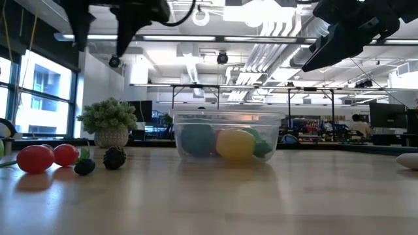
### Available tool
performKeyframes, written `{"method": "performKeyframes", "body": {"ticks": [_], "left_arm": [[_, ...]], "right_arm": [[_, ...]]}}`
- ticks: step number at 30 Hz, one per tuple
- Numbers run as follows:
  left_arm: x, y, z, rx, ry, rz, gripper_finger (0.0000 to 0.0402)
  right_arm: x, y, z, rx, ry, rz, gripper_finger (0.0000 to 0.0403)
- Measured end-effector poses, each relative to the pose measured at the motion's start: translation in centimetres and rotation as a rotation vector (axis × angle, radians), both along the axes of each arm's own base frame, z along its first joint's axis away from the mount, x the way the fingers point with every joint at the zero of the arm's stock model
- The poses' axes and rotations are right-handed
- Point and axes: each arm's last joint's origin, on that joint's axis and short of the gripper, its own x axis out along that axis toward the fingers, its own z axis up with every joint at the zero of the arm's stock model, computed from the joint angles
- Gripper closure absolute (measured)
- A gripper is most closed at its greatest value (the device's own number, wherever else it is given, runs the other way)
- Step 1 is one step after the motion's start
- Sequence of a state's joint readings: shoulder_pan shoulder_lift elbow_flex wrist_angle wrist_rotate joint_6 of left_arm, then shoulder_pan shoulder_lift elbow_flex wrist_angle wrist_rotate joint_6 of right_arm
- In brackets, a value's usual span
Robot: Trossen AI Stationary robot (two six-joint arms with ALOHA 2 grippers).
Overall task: Pick and placing Produce into tupperware
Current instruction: Put the green cabbage into the transparent bin
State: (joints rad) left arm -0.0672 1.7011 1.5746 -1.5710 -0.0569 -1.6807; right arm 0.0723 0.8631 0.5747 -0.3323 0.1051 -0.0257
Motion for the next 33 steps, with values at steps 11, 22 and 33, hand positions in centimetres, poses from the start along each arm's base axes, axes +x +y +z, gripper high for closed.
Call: {"method": "performKeyframes", "body": {"ticks": [11,22,33], "left_arm": [[-1.9,-5.5,-1.0,0.144,-0.003,-0.079,0.0103],[-2.8,-11.5,-1.3,0.124,-0.165,-0.014,0.0103],[-1.2,-14.9,-4.5,0.014,-0.147,-0.007,0.0103]], "right_arm": [[0.0,0.0,0.0,0.000,0.000,0.000,0.0336],[0.0,0.0,0.0,0.000,0.001,0.001,0.0336],[0.0,0.0,0.0,0.000,0.000,0.000,0.0336]]}}
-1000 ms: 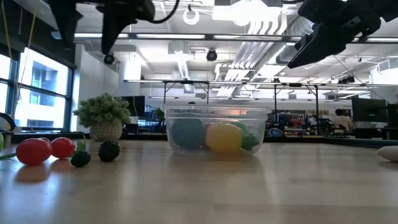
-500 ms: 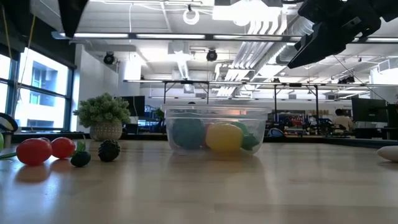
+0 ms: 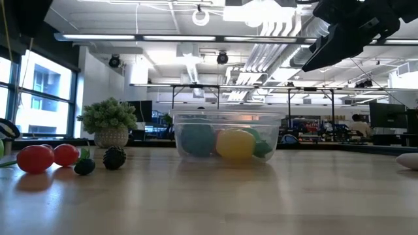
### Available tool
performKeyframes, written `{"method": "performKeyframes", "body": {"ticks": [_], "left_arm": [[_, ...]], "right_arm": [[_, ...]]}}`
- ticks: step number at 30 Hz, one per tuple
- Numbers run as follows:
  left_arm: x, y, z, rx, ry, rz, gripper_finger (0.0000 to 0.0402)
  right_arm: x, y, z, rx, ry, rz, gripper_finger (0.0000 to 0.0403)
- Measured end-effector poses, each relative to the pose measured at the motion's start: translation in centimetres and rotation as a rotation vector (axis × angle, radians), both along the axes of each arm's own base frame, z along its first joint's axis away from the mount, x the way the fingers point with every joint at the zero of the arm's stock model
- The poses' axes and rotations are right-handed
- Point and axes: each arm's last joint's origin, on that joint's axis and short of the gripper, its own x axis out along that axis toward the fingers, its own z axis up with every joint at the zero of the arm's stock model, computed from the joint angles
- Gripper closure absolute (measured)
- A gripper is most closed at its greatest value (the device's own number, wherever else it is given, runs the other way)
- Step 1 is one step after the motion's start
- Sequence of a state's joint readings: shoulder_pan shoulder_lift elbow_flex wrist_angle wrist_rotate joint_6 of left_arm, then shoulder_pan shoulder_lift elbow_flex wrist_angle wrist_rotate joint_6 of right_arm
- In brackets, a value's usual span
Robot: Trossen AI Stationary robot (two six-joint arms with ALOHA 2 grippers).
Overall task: Pick and placing Produce into tupperware
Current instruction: Put the green cabbage into the transparent bin
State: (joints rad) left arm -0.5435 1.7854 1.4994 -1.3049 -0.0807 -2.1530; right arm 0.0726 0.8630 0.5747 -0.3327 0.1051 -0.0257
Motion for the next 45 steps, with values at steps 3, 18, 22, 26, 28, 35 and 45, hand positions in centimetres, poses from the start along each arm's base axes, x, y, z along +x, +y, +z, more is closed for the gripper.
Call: {"method": "performKeyframes", "body": {"ticks": [3,18,22,26,28,35,45], "left_arm": [[0.8,-0.5,-0.9,-0.023,-0.013,0.000,0.0103],[2.5,-1.9,-4.0,-0.090,0.022,0.033,0.0040],[2.7,-2.2,-5.0,-0.080,0.037,0.046,0.0031],[2.8,-2.6,-6.0,-0.064,0.063,0.043,0.0035],[2.8,-2.7,-6.3,-0.056,0.068,0.046,0.0036],[2.0,-3.2,-7.9,-0.020,0.057,0.041,0.0035],[1.7,-2.7,-9.5,0.005,0.032,0.042,0.0038]], "right_arm": [[0.0,0.0,0.0,0.000,0.000,0.000,0.0336],[0.0,0.0,0.0,0.000,0.000,0.000,0.0336],[0.0,0.0,0.0,0.000,0.000,0.000,0.0336],[0.0,0.0,0.0,0.000,0.000,0.000,0.0336],[0.0,0.0,0.0,0.000,0.000,0.000,0.0336],[0.0,0.0,0.0,0.000,0.000,0.000,0.0336],[0.0,0.0,0.0,0.000,0.000,0.000,0.0336]]}}
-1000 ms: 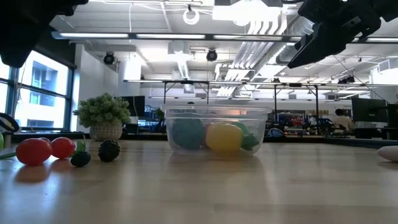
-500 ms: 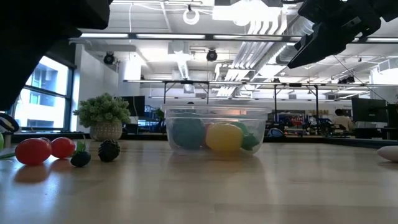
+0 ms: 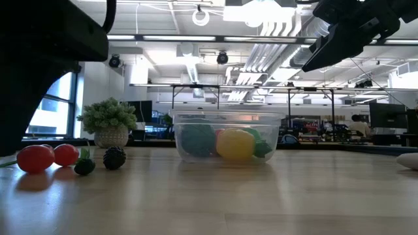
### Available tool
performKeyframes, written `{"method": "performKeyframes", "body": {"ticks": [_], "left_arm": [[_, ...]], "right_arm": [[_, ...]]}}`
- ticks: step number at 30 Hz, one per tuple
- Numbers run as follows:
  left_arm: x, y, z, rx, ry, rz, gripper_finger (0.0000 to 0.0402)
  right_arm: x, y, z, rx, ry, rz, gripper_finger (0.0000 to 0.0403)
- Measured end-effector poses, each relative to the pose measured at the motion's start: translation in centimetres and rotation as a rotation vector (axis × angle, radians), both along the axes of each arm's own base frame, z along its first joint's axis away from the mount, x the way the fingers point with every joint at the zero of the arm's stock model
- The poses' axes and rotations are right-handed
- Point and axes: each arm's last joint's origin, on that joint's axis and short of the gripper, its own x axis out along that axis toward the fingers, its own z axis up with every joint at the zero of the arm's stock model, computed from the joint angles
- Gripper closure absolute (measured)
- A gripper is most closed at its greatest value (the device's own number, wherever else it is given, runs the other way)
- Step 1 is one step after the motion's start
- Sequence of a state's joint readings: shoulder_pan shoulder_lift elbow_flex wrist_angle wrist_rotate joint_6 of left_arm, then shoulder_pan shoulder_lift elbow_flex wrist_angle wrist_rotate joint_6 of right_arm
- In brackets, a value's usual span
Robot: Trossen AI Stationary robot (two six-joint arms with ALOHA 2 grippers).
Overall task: Pick and placing Produce into tupperware
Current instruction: Put the green cabbage into the transparent bin
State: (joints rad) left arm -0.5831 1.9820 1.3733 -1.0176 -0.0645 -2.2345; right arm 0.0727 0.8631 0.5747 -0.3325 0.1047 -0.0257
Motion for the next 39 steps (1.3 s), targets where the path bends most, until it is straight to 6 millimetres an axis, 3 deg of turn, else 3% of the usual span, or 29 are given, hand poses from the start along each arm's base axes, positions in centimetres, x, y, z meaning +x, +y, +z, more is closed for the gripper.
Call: {"method": "performKeyframes", "body": {"ticks": [15,39], "left_arm": [[-0.25,0.18,-0.98,-0.001,-0.012,0.023,0.0047],[-0.27,0.18,-0.94,0.001,-0.014,0.022,0.0139]], "right_arm": [[0.00,0.00,0.00,0.000,0.000,0.000,0.0336],[0.00,0.00,0.00,0.000,0.000,0.000,0.0336]]}}
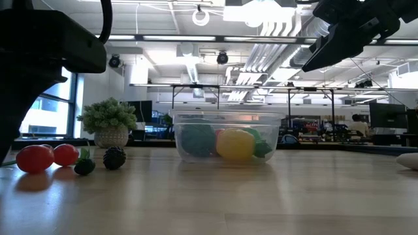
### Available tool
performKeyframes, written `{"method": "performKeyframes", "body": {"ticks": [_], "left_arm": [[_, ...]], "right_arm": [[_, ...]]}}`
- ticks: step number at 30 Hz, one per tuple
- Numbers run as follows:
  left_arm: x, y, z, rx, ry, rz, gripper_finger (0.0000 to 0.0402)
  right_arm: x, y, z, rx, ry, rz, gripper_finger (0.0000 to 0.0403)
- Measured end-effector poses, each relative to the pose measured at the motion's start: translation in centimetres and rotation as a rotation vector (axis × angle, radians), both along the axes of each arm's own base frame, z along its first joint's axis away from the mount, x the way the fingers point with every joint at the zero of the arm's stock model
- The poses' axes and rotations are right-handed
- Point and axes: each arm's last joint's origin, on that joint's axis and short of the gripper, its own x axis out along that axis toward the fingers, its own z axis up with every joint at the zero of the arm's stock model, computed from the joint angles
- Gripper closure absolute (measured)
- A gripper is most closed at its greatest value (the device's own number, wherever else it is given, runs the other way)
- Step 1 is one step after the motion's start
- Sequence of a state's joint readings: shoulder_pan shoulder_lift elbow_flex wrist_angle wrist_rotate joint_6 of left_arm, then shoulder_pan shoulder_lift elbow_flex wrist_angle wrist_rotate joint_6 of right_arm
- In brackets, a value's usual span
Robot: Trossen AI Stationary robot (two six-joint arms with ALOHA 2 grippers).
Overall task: Pick and placing Produce into tupperware
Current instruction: Put the green cabbage into the transparent bin
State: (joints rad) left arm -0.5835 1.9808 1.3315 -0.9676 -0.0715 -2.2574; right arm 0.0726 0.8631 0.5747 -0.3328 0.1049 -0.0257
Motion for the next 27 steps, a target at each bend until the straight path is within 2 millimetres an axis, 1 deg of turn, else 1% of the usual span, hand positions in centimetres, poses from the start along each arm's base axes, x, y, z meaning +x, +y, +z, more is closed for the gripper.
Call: {"method": "performKeyframes", "body": {"ticks": [11,27], "left_arm": [[-0.02,0.00,0.01,-0.002,0.003,0.000,0.0168],[-0.03,0.01,0.01,-0.001,0.003,0.000,0.0171]], "right_arm": [[0.00,0.00,0.00,0.000,0.000,0.000,0.0336],[0.00,0.00,0.00,0.000,0.000,0.000,0.0336]]}}
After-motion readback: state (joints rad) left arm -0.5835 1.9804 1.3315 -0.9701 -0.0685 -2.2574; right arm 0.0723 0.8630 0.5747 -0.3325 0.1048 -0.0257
